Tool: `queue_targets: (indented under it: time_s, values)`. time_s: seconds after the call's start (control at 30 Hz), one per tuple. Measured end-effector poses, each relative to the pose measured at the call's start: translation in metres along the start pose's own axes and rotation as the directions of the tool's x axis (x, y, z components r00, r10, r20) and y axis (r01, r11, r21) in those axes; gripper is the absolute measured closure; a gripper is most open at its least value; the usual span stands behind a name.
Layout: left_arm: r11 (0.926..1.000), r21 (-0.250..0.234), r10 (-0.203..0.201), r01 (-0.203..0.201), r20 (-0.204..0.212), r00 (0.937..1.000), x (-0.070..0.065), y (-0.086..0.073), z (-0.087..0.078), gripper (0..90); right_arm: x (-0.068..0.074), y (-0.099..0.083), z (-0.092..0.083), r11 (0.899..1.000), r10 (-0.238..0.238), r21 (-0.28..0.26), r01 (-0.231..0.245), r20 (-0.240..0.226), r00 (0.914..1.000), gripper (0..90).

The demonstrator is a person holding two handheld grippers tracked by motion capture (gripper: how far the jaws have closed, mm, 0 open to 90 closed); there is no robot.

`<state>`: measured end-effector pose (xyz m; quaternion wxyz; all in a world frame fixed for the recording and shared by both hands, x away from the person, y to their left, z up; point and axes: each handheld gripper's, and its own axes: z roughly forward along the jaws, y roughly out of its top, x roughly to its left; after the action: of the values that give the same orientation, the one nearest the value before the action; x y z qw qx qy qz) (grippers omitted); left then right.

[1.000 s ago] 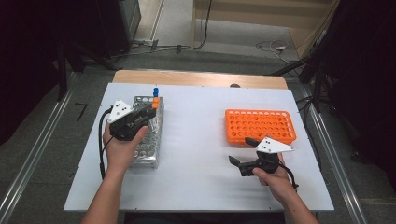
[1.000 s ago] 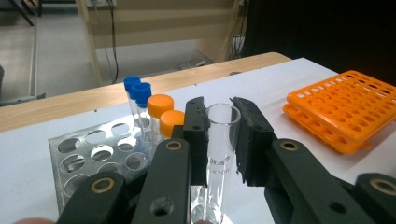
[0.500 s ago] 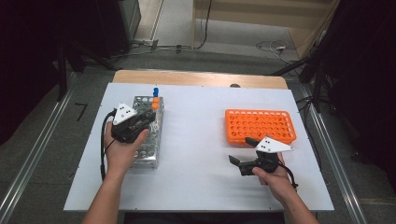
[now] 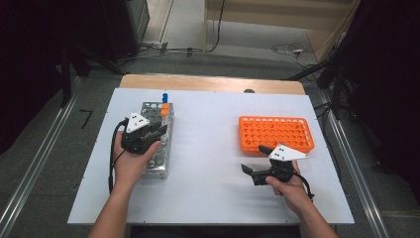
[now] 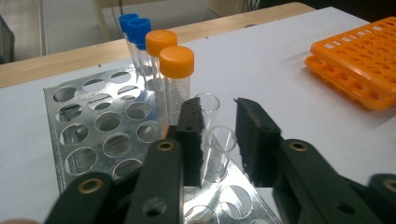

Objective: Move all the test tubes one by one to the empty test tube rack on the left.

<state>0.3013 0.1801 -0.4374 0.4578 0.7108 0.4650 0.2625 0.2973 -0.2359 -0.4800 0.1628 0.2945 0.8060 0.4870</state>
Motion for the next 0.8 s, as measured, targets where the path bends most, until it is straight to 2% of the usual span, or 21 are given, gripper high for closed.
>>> queue_targets:
  time_s: [0.17,0.3,0.43,0.57,0.8]
  values:
    - [0.9995,-0.019,-0.024,0.024,-0.002,0.9997,0.003,0.001,-0.005,46.7,0.0,0.0,0.0,1.0,0.001,-0.005,-0.001,0.001,1.0,3.4]
    - [0.9977,-0.041,-0.052,0.054,0.037,0.9979,0.005,0.0,-0.008,33.4,-0.001,0.001,0.0,1.0,0.006,-0.006,-0.006,0.002,1.0,3.4]
    - [0.9942,-0.059,-0.086,0.09,0.075,0.9935,0.008,-0.001,-0.011,19.3,-0.003,0.002,0.0,1.0,0.01,-0.011,-0.01,0.004,0.9999,3.4]
    - [0.9917,-0.071,-0.098,0.107,0.128,0.987,0.01,-0.003,-0.017,12.1,-0.005,0.002,-0.001,1.0,0.015,-0.014,-0.014,0.006,0.9999,3.4]
    - [0.9908,-0.086,-0.089,0.104,0.161,0.9829,0.003,-0.012,-0.026,4.3,-0.008,0.004,-0.004,1.0,0.015,-0.023,-0.015,0.018,0.9997,3.4]
